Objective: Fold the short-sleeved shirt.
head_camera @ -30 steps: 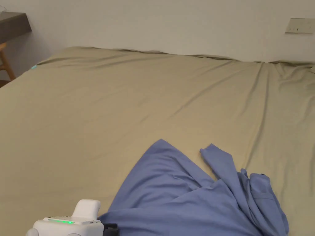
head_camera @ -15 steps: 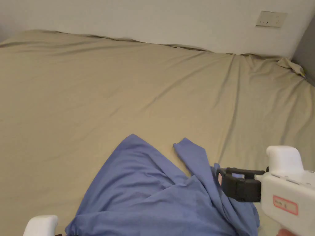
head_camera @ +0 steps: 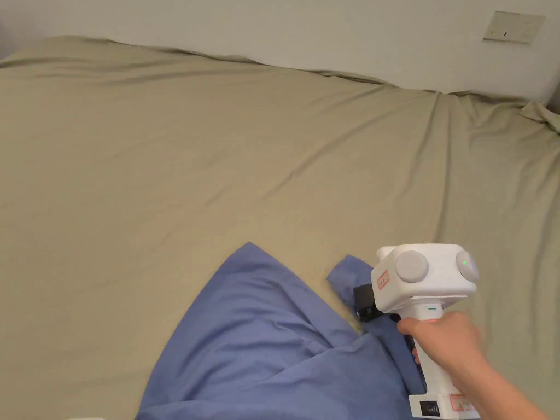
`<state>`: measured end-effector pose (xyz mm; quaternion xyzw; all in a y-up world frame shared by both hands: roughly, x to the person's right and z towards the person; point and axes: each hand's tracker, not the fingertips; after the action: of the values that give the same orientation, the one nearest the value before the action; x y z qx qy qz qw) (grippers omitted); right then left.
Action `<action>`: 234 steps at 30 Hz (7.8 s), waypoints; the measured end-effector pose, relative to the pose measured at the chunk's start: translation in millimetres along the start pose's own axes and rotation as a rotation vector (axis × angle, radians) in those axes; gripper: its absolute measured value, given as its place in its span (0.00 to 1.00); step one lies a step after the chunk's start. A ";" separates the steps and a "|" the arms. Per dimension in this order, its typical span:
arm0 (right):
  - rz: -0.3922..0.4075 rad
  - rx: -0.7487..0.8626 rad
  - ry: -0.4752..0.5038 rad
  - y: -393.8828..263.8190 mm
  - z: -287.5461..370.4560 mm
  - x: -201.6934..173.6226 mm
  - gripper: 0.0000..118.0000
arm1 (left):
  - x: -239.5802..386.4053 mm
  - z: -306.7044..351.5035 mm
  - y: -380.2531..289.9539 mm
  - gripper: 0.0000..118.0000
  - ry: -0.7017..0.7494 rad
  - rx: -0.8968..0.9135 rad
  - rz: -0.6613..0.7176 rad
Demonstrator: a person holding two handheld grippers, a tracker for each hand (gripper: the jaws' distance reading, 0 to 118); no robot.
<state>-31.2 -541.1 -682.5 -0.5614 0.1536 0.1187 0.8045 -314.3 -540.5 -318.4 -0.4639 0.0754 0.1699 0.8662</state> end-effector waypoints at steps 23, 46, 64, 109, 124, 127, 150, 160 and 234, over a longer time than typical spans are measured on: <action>-0.153 1.097 -0.009 -126.8 477.6 116.8 0.05 | 125.5 276.6 215.4 0.05 -0.223 0.764 -0.300; -0.107 1.369 -0.167 99.2 650.3 119.3 0.05 | 164.8 399.4 471.5 0.05 0.031 0.965 -0.324; 0.016 1.169 -0.283 218.6 441.6 113.9 0.05 | 118.7 120.3 520.0 0.05 0.119 0.781 -0.320; -0.234 0.511 -0.001 -354.1 177.5 90.4 0.05 | 3.5 58.5 -27.0 0.05 0.046 0.308 -0.172; -0.148 0.509 -0.129 -354.1 263.7 54.2 0.94 | 27.0 204.6 -24.4 0.68 0.147 0.390 -0.259; -0.134 0.520 -0.115 -360.1 266.6 43.6 0.02 | 43.4 223.2 -32.5 0.00 0.235 0.468 -0.298; -0.100 0.452 -0.062 -359.2 231.7 36.1 0.02 | 6.1 33.3 -10.7 0.83 0.047 0.028 -0.148; -0.104 0.339 -0.050 -350.9 197.6 44.0 0.02 | 1.6 19.8 -18.8 0.04 0.012 0.030 -0.136; -0.189 0.653 -0.083 -291.6 247.2 47.6 0.04 | 32.7 165.1 6.4 0.00 0.119 0.451 -0.127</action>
<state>146.9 -407.5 -368.1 -0.2807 0.0977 0.0110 0.9547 -290.6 -393.0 -240.6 -0.2716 0.1331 0.0661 0.9509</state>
